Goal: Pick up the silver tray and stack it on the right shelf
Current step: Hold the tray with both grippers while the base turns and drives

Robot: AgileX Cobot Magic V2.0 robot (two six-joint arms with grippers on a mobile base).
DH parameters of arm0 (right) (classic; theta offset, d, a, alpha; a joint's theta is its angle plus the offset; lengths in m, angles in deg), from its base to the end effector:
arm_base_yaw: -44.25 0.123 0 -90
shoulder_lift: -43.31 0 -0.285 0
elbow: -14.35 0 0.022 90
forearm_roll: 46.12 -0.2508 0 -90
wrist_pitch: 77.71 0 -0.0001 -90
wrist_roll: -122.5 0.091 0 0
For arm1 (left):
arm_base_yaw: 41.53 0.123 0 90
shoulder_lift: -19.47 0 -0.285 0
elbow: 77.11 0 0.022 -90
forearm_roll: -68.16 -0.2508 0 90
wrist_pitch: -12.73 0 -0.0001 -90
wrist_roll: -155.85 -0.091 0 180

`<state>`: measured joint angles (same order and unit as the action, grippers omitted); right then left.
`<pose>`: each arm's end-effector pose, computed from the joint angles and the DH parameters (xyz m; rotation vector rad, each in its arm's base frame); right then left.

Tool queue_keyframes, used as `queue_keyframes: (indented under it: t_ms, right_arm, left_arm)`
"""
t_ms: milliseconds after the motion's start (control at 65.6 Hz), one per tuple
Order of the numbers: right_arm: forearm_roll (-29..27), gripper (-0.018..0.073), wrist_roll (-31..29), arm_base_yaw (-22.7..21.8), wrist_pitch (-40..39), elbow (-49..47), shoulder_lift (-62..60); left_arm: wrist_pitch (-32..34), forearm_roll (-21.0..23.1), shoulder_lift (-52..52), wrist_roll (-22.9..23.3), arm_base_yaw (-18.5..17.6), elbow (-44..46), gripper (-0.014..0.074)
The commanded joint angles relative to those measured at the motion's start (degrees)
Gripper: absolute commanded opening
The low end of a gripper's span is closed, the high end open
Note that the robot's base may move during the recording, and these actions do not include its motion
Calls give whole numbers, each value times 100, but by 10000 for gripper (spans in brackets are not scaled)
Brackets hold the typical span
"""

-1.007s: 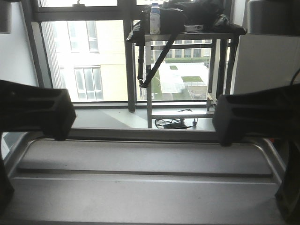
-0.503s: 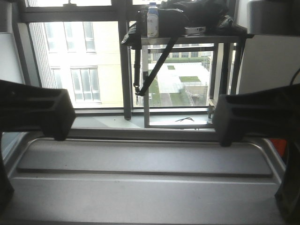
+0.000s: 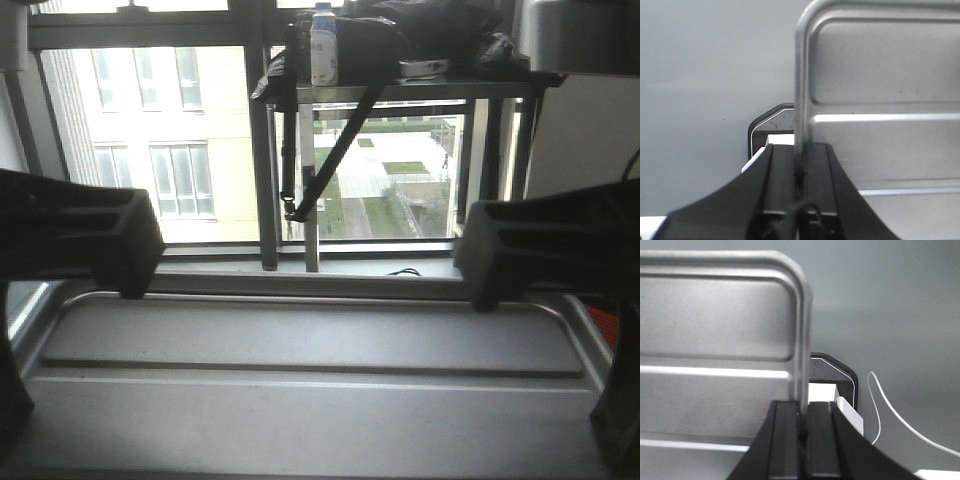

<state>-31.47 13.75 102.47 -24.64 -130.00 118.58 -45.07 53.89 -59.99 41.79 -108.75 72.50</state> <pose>0.1186 0.1565 0.2443 0.1434 2.8082 0.2208 0.0994 -0.1876 0.2520 0.1888 2.8404 -0.1544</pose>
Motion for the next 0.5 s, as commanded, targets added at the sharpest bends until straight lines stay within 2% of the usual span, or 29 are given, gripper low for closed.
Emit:
queue_keyframes:
  t_ms: [0, 488]
  right_arm:
    - [320, 69, -51, -20, 56, -141, -130]
    - [320, 69, -51, -20, 62, -141, -130]
  left_arm:
    - [-228, -157, 149, -68, -50, 123, -100]
    - [-228, -157, 149, -68, -50, 123, -100]
